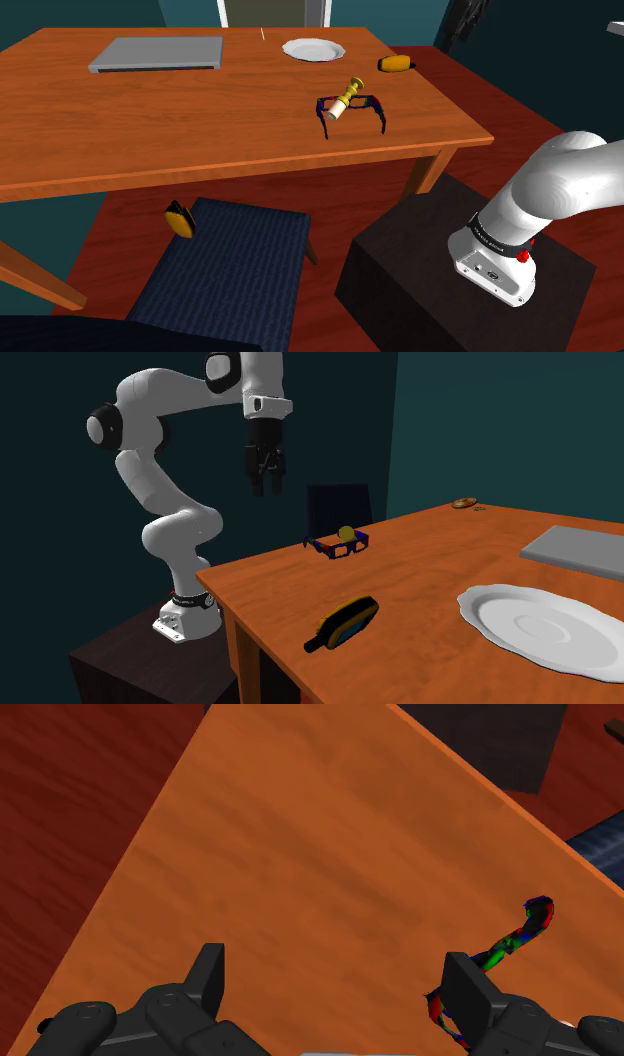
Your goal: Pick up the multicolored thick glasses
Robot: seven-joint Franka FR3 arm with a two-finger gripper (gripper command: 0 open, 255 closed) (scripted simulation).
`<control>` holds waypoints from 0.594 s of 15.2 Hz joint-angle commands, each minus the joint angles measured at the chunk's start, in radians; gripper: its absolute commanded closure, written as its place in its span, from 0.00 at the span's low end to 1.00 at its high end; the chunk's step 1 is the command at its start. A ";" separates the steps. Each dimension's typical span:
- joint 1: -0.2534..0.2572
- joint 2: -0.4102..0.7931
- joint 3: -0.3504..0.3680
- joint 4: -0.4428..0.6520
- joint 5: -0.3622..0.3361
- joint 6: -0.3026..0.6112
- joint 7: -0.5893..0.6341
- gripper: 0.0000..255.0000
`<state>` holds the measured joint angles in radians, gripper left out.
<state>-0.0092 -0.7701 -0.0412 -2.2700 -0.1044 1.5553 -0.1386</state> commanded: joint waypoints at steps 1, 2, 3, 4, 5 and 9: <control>0.000 0.000 0.000 0.000 0.000 0.000 0.000 0.00; 0.005 0.023 0.010 -0.004 0.010 0.019 0.015 0.00; 0.009 0.048 0.020 -0.006 0.021 0.038 0.031 0.00; 0.014 0.073 0.030 -0.008 0.030 0.057 0.045 0.00; 0.019 0.099 0.039 -0.008 0.040 0.075 0.060 0.00; 0.037 0.212 0.077 0.002 0.075 0.148 0.116 0.00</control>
<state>0.0229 -0.5880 0.0253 -2.2654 -0.0382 1.6780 -0.0384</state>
